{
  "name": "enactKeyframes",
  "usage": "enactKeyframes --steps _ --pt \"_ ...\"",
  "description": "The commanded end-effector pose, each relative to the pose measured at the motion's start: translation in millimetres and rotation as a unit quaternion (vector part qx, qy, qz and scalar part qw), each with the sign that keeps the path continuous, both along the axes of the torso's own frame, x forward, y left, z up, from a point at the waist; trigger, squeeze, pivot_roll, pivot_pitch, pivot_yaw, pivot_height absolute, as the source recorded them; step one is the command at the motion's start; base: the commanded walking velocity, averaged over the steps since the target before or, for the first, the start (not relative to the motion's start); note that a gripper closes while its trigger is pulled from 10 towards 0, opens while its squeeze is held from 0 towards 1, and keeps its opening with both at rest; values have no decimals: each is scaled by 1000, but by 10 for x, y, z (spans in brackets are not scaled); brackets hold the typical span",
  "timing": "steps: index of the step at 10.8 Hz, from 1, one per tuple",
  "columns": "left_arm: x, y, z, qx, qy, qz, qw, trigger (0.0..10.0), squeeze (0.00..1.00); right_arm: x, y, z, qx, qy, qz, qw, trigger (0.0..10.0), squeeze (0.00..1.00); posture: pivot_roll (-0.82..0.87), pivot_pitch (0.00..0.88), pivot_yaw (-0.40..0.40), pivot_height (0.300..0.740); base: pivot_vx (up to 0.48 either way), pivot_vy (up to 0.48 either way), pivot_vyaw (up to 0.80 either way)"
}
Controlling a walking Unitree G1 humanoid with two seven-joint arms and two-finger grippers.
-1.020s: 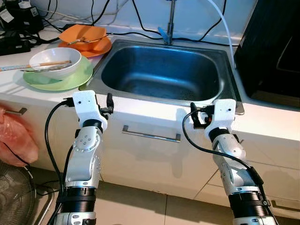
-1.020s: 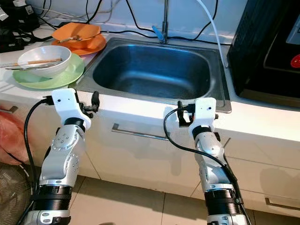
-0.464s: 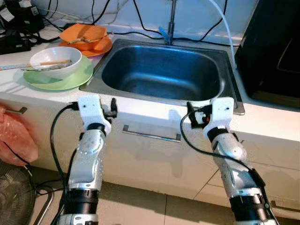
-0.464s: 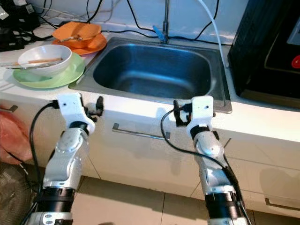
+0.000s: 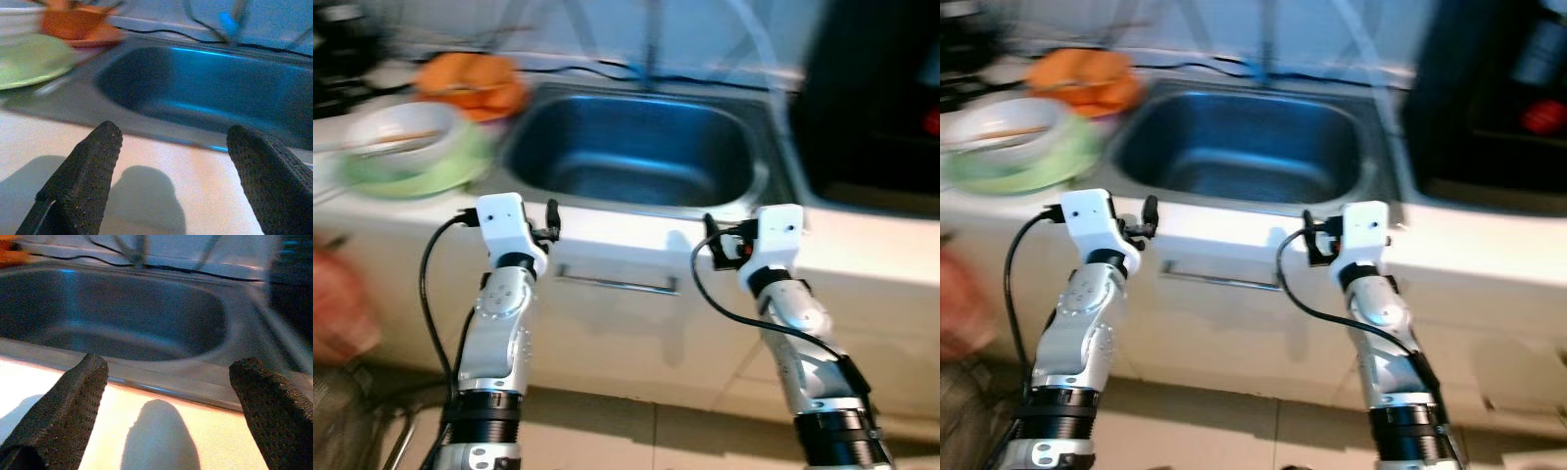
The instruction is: Kitchen organization
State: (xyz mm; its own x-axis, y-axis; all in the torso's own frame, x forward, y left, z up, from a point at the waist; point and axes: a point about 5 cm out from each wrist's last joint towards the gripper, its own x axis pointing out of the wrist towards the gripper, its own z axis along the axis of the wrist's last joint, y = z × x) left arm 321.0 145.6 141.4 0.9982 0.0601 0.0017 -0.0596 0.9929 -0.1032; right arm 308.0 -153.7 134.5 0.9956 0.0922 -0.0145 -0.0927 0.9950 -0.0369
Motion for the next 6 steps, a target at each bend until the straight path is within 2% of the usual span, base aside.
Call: enactKeyframes --steps 1,3,5,6 --pt "5 46 9 0 2 5 1000 10000 0 -3 17 32 7 -2 0 1000 10000 0 122 0 -14 740 0 480 -638" --pt "13 57 11 1 2 6 1000 10000 0 -11 18 38 5 -4 -1 1000 10000 0 122 0 -10 740 0 272 0" --pt "24 61 20 2 3 4 1000 10000 0 -3 -5 43 2 -6 -8 1000 10000 0 120 0 -8 740 0 480 0" --pt "33 51 46 10 -5 1 1000 10000 0 1 -18 51 -2 -9 -15 1000 10000 0 119 0 -7 740 0 0 0"
